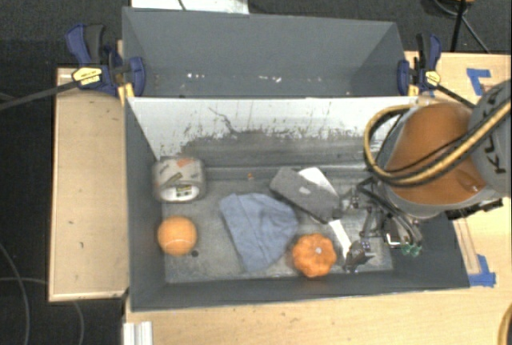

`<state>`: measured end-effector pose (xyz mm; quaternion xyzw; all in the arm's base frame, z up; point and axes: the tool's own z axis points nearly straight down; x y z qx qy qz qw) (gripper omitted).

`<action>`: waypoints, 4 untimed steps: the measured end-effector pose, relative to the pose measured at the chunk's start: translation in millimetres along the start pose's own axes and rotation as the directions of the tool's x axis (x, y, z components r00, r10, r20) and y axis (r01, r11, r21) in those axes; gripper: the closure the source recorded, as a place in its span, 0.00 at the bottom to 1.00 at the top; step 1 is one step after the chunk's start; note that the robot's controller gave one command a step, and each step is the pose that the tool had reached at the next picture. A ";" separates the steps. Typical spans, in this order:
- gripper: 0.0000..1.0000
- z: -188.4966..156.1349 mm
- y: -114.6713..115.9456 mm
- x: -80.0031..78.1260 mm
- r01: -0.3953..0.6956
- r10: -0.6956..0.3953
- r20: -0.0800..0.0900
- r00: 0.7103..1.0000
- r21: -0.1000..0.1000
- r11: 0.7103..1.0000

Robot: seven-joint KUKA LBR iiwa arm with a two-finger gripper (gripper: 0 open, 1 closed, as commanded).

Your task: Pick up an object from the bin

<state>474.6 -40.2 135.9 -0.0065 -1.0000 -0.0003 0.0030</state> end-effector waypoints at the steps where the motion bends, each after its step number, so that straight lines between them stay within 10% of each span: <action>1: 0.00 -3.9 0.1 -2.0 0.002 -0.002 0.008 1.000 0.001 1.000; 2: 1.00 58.8 64.7 -27.6 0.154 -0.154 0.015 0.988 0.003 0.988; 3: 1.00 58.8 64.7 -27.6 0.155 -0.155 0.015 0.988 0.003 0.988; 4: 1.00 -80.9 55.5 -28.6 0.166 -0.166 0.009 0.986 0.002 0.986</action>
Offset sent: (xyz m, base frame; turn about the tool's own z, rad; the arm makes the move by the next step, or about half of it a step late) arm 0.0235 0.0652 -0.0659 -0.1464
